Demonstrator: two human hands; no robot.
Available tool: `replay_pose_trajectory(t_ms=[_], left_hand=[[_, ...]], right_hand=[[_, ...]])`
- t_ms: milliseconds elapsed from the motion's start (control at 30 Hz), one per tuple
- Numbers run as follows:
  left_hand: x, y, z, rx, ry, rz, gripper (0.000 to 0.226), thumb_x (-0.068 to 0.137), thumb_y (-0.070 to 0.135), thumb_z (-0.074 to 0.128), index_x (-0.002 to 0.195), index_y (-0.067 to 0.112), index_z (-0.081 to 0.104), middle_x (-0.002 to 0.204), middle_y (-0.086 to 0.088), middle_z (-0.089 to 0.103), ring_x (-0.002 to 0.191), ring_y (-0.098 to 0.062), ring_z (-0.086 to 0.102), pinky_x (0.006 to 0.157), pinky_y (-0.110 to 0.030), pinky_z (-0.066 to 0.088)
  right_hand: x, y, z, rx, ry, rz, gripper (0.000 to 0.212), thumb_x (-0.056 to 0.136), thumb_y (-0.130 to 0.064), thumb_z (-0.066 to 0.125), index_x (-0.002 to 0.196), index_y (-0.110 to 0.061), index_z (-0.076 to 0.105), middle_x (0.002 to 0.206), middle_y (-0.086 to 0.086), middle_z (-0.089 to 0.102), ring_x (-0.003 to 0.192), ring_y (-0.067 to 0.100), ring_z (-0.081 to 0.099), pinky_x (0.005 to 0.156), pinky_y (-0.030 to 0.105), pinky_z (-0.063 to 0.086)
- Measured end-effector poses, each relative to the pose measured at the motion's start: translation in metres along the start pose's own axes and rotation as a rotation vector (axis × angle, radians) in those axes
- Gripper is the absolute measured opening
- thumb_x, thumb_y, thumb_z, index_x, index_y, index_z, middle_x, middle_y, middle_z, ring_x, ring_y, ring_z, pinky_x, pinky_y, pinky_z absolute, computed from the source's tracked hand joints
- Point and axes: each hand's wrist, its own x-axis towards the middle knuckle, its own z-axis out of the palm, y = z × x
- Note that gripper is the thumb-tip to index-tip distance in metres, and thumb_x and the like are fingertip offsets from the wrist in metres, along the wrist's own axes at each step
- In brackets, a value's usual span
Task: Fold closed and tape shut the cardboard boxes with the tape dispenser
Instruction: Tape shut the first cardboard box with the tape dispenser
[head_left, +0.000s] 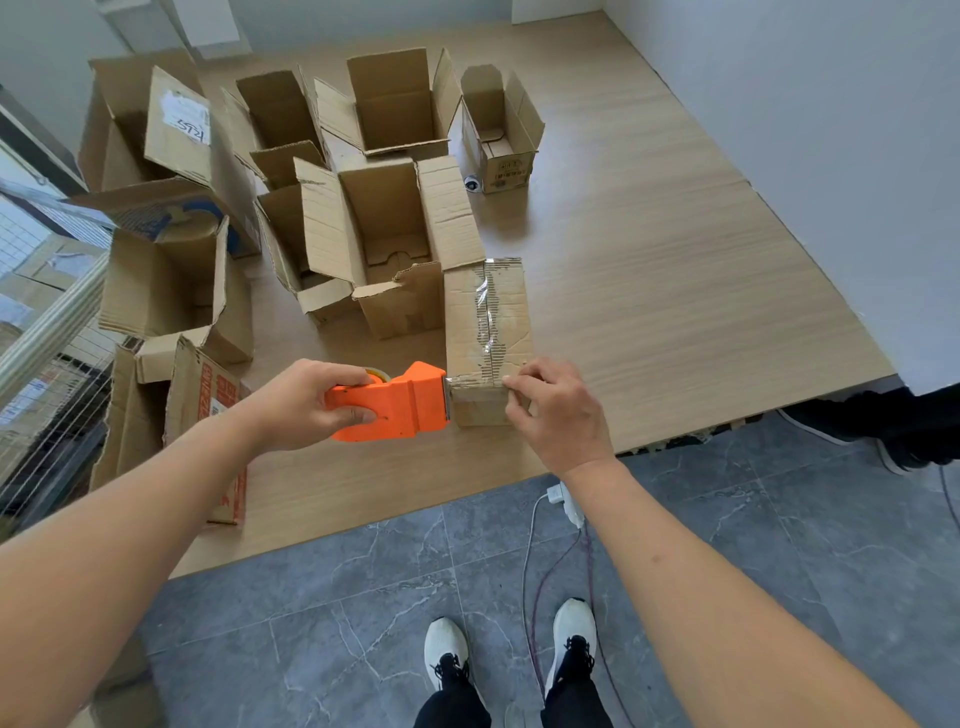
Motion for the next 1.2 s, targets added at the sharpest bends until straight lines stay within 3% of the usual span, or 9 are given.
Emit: replay_pose_trajectory(t_ms=[133, 333, 500, 767, 900, 1100, 1200], left_hand=[[-0.002, 0.001, 0.0, -0.029, 0.023, 0.0, 0.021, 0.09, 0.031, 0.078, 0.101, 0.043, 0.066, 0.093, 0.019, 0.07, 0.09, -0.005, 0.065, 0.076, -0.027, 0.053], [-0.002, 0.003, -0.001, -0.025, 0.017, -0.01, 0.021, 0.09, 0.029, 0.078, 0.104, 0.04, 0.067, 0.097, 0.016, 0.071, 0.091, -0.005, 0.066, 0.08, -0.034, 0.058], [0.0, 0.007, -0.001, -0.036, 0.018, -0.009, 0.02, 0.09, 0.029, 0.077, 0.106, 0.039, 0.068, 0.096, 0.016, 0.071, 0.092, -0.006, 0.066, 0.08, -0.035, 0.058], [0.002, 0.021, 0.002, -0.025, 0.018, 0.027, 0.02, 0.091, 0.034, 0.076, 0.108, 0.029, 0.069, 0.093, 0.011, 0.07, 0.089, -0.01, 0.066, 0.081, -0.043, 0.056], [0.007, 0.028, 0.006, -0.038, 0.018, 0.037, 0.019, 0.09, 0.034, 0.077, 0.108, 0.033, 0.069, 0.094, 0.016, 0.07, 0.091, -0.007, 0.065, 0.081, -0.039, 0.057], [0.01, 0.033, 0.006, -0.047, 0.007, 0.035, 0.021, 0.091, 0.035, 0.076, 0.105, 0.046, 0.065, 0.097, 0.025, 0.068, 0.094, -0.003, 0.064, 0.08, -0.031, 0.055], [0.011, 0.037, 0.006, -0.051, 0.005, 0.035, 0.021, 0.091, 0.034, 0.076, 0.108, 0.042, 0.066, 0.096, 0.022, 0.069, 0.094, -0.003, 0.064, 0.082, -0.031, 0.055]], right_hand=[[0.006, 0.0, 0.002, -0.055, -0.017, 0.024, 0.005, 0.087, -0.014, 0.078, 0.09, -0.013, 0.074, 0.093, -0.003, 0.066, 0.091, 0.022, 0.057, 0.059, 0.035, 0.054], [0.013, -0.001, -0.001, -0.151, -0.064, -0.03, 0.015, 0.087, 0.0, 0.072, 0.077, -0.008, 0.064, 0.09, -0.001, 0.061, 0.089, 0.021, 0.054, 0.054, 0.028, 0.045], [0.012, 0.0, -0.004, -0.198, -0.068, -0.066, 0.019, 0.086, 0.006, 0.068, 0.08, -0.011, 0.062, 0.103, -0.004, 0.065, 0.093, 0.019, 0.057, 0.054, 0.024, 0.035], [0.006, 0.009, -0.012, -0.259, -0.104, -0.034, 0.027, 0.084, 0.013, 0.063, 0.089, -0.013, 0.062, 0.111, -0.007, 0.066, 0.097, 0.02, 0.059, 0.056, 0.024, 0.034], [0.006, 0.012, -0.017, -0.274, -0.124, 0.003, 0.028, 0.085, 0.013, 0.062, 0.091, -0.014, 0.059, 0.116, -0.009, 0.064, 0.097, 0.019, 0.058, 0.055, 0.026, 0.041], [0.008, 0.014, -0.02, -0.285, -0.127, 0.011, 0.028, 0.084, 0.013, 0.061, 0.09, -0.014, 0.058, 0.112, -0.007, 0.064, 0.093, 0.019, 0.057, 0.056, 0.026, 0.035], [0.009, 0.017, -0.021, -0.288, -0.128, -0.001, 0.028, 0.084, 0.014, 0.06, 0.09, -0.014, 0.057, 0.112, -0.007, 0.064, 0.092, 0.019, 0.056, 0.056, 0.026, 0.035]])
